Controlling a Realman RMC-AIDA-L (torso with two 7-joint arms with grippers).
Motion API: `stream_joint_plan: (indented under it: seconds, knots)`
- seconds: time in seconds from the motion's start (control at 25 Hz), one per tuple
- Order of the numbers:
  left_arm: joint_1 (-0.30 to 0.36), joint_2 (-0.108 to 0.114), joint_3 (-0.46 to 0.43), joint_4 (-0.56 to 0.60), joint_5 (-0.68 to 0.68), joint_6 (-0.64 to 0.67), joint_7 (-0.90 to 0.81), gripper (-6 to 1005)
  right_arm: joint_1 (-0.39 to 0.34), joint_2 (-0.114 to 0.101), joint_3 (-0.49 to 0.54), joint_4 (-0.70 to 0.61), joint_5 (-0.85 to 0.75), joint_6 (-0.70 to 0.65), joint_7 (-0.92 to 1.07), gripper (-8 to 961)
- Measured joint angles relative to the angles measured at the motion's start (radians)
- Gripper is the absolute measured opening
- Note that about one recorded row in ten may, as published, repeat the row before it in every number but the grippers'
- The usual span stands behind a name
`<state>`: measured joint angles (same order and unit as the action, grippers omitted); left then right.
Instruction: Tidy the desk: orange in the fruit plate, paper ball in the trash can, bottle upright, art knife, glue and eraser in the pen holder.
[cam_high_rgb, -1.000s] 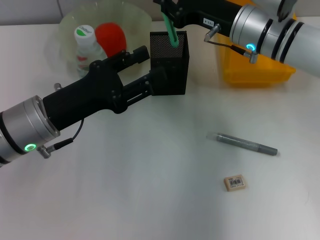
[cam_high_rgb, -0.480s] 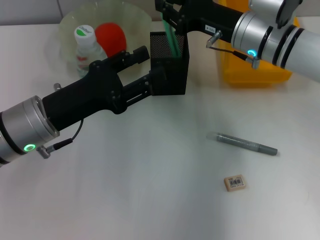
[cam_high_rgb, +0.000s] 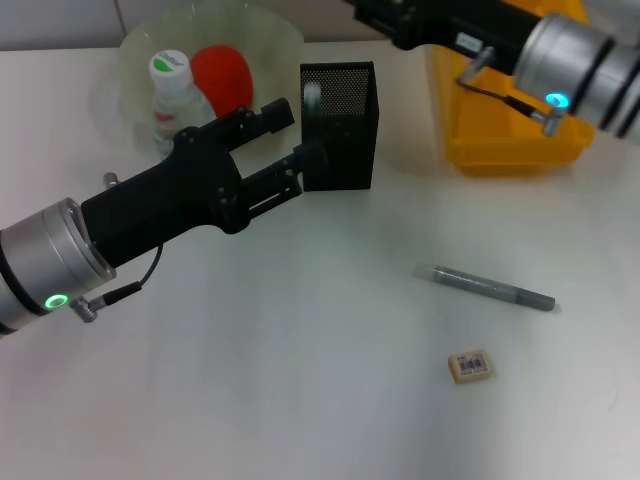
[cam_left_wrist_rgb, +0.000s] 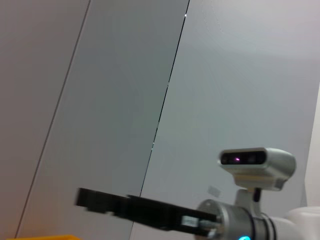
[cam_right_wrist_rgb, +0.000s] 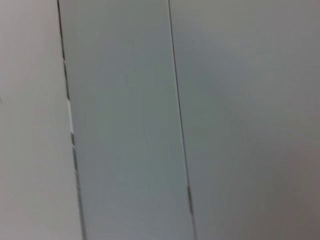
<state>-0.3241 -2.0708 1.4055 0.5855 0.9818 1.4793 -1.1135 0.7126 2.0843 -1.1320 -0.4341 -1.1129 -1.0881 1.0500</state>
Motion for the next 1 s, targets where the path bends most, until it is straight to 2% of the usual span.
stream_joint_plan:
  seconds: [0.08,0.12,0.16,0.2,0.28,0.32,0.36,0.4,0.52,0.64,0.72,0.76,0.92,1.0]
  knots:
    - [-0.001,0.0,-0.002,0.0,0.0,0.0,0.0,652,-0.077,-0.006,-0.051,-0.13,-0.017,-0.03,0.12,504]
    - [-0.002,0.0,-0.003,-0.001,0.0,-0.001,0.0,652,-0.161,-0.01,-0.088,-0.294,-0.097,-0.041,0.27,525]
    - [-0.003,-0.001,-0.003,-0.001,0.0,-0.003,0.003,651,-0.161,-0.01,-0.088,-0.294,-0.097,-0.041,0.27,526]
    - [-0.004,-0.001,-0.003,-0.001,0.0,-0.004,0.005,651,-0.203,-0.011,-0.096,-0.389,-0.157,-0.041,0.358,527]
    - [-0.005,-0.002,-0.003,-0.001,0.0,-0.006,0.011,651,-0.268,-0.007,-0.09,-0.591,-0.359,-0.062,0.579,530]
    - [-0.006,-0.002,-0.004,-0.001,0.0,-0.007,0.013,651,-0.298,-0.003,-0.07,-0.751,-0.574,-0.119,0.789,531]
    - [-0.007,-0.003,-0.008,-0.001,0.0,-0.008,0.013,651,-0.298,-0.003,-0.07,-0.751,-0.574,-0.119,0.789,532]
    - [-0.009,-0.003,-0.011,-0.001,0.0,-0.009,0.014,651,-0.301,-0.002,-0.055,-0.818,-0.676,-0.167,0.891,533]
    - [-0.012,-0.003,-0.016,-0.001,-0.001,-0.009,0.014,651,-0.263,-0.005,-0.007,-0.947,-0.878,-0.338,1.104,536]
    - [-0.027,-0.003,-0.026,-0.001,-0.001,-0.01,0.014,651,-0.196,-0.008,0.012,-1.012,-1.044,-0.495,1.238,540]
    - [-0.03,-0.003,-0.027,-0.001,-0.002,-0.01,0.014,651,-0.12,-0.009,0.001,-1.028,-1.206,-0.618,1.361,542]
    - [-0.032,-0.003,-0.027,-0.001,-0.002,-0.01,0.014,651,-0.12,-0.009,0.001,-1.028,-1.206,-0.618,1.361,543]
    - [-0.035,-0.004,-0.027,-0.001,-0.002,-0.01,0.014,652,-0.006,-0.005,-0.072,-1.014,-1.429,-0.799,1.546,548]
    - [-0.036,-0.004,-0.027,-0.002,-0.002,-0.01,0.014,652,0.004,-0.005,-0.09,-1.014,-1.445,-0.816,1.565,550]
